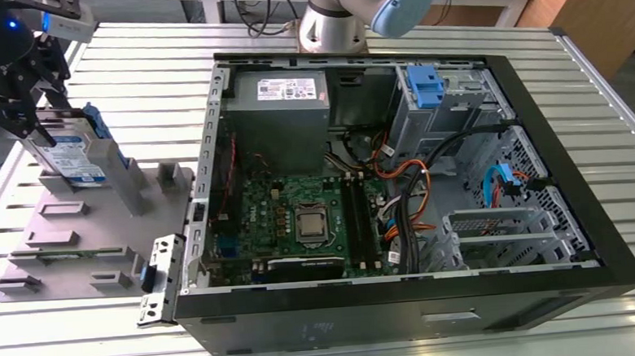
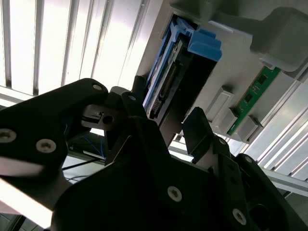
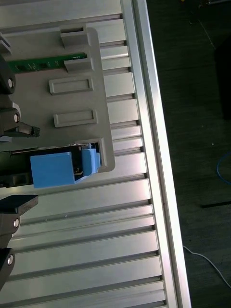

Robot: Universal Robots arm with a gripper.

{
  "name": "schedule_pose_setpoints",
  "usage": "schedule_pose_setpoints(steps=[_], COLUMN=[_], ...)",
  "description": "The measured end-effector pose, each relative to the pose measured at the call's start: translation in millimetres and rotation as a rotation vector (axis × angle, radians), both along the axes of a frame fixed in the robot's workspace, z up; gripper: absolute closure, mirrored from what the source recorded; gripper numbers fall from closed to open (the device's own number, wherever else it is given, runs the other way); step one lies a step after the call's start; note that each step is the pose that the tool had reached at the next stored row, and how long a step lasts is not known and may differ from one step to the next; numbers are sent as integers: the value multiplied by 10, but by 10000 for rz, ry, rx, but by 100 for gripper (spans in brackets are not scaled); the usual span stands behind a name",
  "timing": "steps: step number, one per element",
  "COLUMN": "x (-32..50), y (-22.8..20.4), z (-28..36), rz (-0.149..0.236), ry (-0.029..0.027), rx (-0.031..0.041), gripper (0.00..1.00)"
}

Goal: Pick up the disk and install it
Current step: 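Pick up the disk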

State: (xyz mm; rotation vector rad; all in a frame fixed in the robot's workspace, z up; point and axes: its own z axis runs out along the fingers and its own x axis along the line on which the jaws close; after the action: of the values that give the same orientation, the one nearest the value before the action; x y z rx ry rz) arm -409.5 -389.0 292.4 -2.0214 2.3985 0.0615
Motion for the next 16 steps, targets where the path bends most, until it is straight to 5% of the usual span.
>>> schedule_pose_setpoints(steps=[9, 16], x=[0, 0], y=[0, 0], z=[1, 103], rz=[-1, -1], ry=[-1, 0], rx=[0, 0], gripper=[49, 49])
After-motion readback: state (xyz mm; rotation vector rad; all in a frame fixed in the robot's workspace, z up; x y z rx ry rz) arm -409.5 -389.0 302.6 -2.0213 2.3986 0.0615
